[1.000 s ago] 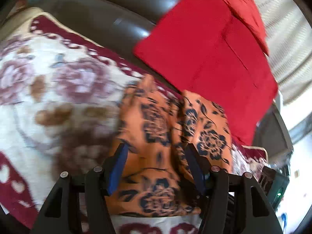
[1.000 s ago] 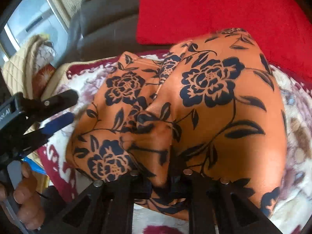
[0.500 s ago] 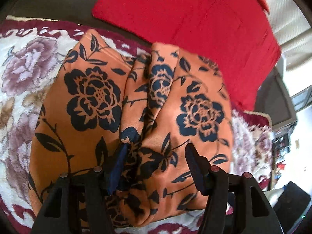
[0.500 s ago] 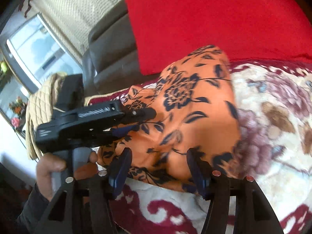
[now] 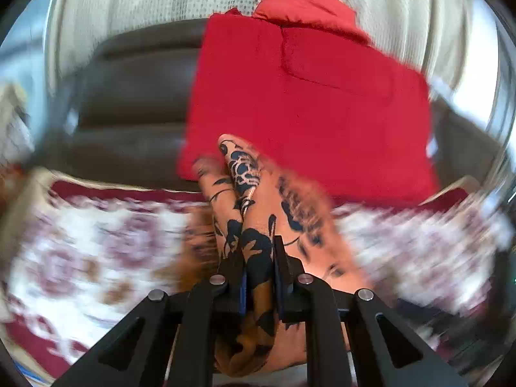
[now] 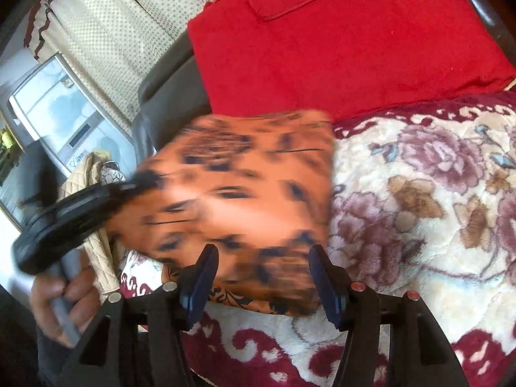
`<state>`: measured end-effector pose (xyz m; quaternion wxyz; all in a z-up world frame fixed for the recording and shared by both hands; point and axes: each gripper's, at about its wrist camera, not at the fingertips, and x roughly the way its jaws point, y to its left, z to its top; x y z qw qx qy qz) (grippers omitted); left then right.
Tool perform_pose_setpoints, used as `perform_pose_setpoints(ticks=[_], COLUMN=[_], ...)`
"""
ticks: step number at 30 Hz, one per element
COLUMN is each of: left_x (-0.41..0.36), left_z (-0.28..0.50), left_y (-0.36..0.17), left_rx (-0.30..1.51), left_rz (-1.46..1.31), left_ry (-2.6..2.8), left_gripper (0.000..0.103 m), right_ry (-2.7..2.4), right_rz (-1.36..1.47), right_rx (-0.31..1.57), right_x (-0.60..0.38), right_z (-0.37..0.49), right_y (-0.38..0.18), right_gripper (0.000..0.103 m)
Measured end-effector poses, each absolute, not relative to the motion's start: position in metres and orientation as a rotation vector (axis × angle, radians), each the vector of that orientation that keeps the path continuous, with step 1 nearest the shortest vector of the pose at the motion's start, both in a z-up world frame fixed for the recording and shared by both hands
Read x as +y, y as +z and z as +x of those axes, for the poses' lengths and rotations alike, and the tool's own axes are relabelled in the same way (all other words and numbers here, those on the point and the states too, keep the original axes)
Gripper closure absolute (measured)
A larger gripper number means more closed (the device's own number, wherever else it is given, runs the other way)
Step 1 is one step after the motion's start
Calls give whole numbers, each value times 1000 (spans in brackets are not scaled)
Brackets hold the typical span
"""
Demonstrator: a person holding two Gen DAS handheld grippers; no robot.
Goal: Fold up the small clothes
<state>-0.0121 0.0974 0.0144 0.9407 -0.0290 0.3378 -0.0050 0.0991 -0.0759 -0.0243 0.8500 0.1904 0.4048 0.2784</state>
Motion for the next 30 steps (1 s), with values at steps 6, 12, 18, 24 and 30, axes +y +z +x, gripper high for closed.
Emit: perform_pose_setpoints(ticks=[6,12,18,24,30], left_x=[140,152,166,179,175], left_z=[11,14,2,0,26], left_y=[-73,-62,-63,-59,-12], left_rx=[950,943,934,978,853], left_rz=[-228,-310,-392,-470,-391], left_ry=[13,-31,-45,-24,-74], left_gripper=[88,88,87,74,73], right_ry=[601,592,612,609,573], right_rz=[371,357,335,472,569], right_rx=[910,933,943,996,1025], right_x=[-58,-49,-44,-59,-78], right_z=[105,107,107,122,143], right_y=[-33,-36,-35,-53,-66], right_gripper=[41,41,29,25,25])
